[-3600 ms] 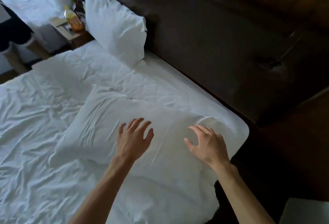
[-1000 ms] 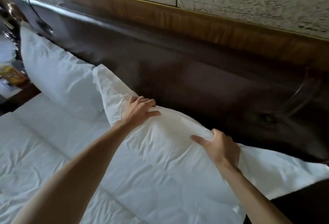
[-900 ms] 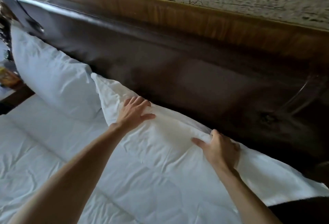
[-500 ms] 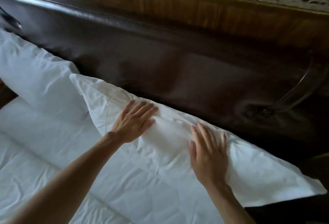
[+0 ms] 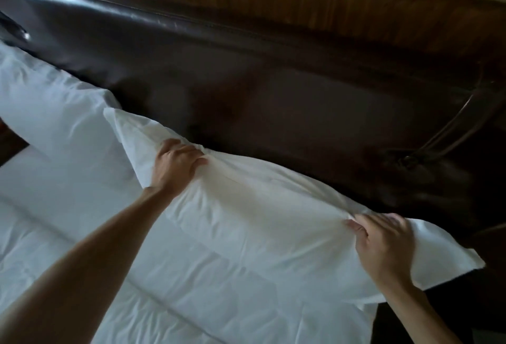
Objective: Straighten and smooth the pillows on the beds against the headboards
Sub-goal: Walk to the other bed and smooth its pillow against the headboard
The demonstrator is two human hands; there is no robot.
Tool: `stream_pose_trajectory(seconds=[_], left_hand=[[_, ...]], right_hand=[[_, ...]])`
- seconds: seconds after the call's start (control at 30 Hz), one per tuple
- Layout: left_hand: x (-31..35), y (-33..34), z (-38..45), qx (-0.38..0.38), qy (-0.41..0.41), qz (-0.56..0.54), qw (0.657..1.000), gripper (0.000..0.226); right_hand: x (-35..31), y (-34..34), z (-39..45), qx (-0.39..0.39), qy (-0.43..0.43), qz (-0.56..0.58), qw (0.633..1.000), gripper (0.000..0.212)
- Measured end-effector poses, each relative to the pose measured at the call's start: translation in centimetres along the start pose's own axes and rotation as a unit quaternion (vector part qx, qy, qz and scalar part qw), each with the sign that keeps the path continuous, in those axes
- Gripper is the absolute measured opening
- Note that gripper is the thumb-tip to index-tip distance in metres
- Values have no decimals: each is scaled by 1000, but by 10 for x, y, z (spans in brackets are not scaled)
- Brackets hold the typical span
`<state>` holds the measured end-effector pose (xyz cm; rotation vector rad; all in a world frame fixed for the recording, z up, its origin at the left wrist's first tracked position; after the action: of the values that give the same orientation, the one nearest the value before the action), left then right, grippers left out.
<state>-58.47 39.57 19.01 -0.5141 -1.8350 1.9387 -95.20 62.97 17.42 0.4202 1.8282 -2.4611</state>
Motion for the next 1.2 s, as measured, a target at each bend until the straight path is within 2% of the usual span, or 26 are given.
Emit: stream_pose_trajectory(seconds=[0.1,0.27,0.37,0.43,0.5,0.6,0.63,0.7,0.77,0.9,1.03,1.2], left_hand=[[-5,-28,-1,18,-26,-11,999,43],[-13,-60,28,31,-11,8,999,37],[-13,-33,37,-24,-17,-16,999,30],[-9,-4,27,-62,-44,-35,996,40],[0,18,13,-71,-54,-42,995,46],[28,17,-1,0,-31,-50,998,46],[42,13,-2,15,-12,-52,998,45],[71,14,-1,-10,63,-36,997,43],[81,32,0,-66,107,4,992,45],[20,53,5,-124,19,20,992,56],[-33,46,1,-121,5,61,991,67],[-52,49,-18,-85,-49,32,995,59]], right_hand=[[-7,-28,4,0,24,27,999,31],[-13,-65,37,-20,90,76,993,22],[-8,-48,45,-17,77,23,997,26],[-6,-21,33,-43,80,-15,996,28],[-1,4,17,-63,115,-54,990,32],[-12,10,9,-9,130,-74,989,31],[-28,10,11,-3,119,-78,990,39],[-71,13,16,-13,63,-63,996,49],[-97,33,17,-46,14,-42,998,44],[-56,55,5,-52,26,-87,995,54],[-2,42,-14,-2,24,-131,991,60],[7,37,-20,25,14,-158,987,51]])
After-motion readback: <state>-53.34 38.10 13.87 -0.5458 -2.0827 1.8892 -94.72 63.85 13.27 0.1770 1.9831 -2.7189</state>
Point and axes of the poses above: each hand's wrist, its own z-axis towards the middle knuckle, its own y-axis out of the palm, x = y × z, the point moved 4 cm from there along z, towards the middle knuckle, and after that the axes turned 14 degrees about -x, right-handed, at the moved point
